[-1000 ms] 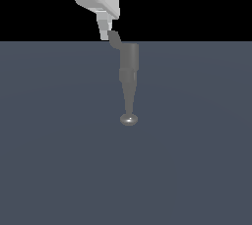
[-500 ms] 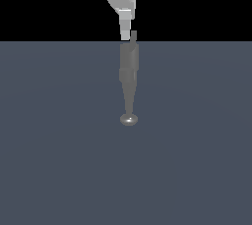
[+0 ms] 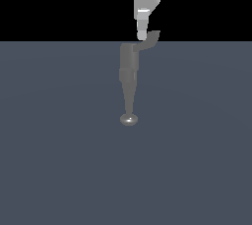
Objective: Turn on the faucet by rotating a designated handle.
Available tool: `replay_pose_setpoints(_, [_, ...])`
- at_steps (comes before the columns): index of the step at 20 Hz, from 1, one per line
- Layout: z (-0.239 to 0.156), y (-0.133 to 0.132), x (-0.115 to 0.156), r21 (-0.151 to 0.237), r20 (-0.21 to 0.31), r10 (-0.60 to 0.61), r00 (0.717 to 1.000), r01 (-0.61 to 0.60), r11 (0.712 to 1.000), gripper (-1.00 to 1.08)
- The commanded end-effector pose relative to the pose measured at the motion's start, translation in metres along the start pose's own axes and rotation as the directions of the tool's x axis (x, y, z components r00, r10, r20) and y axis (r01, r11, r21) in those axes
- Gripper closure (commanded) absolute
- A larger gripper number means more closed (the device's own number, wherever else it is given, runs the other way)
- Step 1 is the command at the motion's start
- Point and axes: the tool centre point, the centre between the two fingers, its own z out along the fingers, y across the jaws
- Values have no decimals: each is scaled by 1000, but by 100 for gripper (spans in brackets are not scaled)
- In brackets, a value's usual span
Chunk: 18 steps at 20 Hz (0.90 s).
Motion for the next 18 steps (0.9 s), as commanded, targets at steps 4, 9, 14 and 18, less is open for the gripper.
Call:
replay_pose_setpoints(4, [1,-12,17,-1,0,11,1000,-11,1000,108])
replay_pose_setpoints(9, [1,-22,31,-3,-1,16,1000,-16,1000,108])
replay_pose_setpoints(14, [2,-32,44,-4,-1,21,1000,-21,1000,108])
replay_pose_setpoints(18, [2,-40,54,-5,-1,25,1000,-25,1000,108])
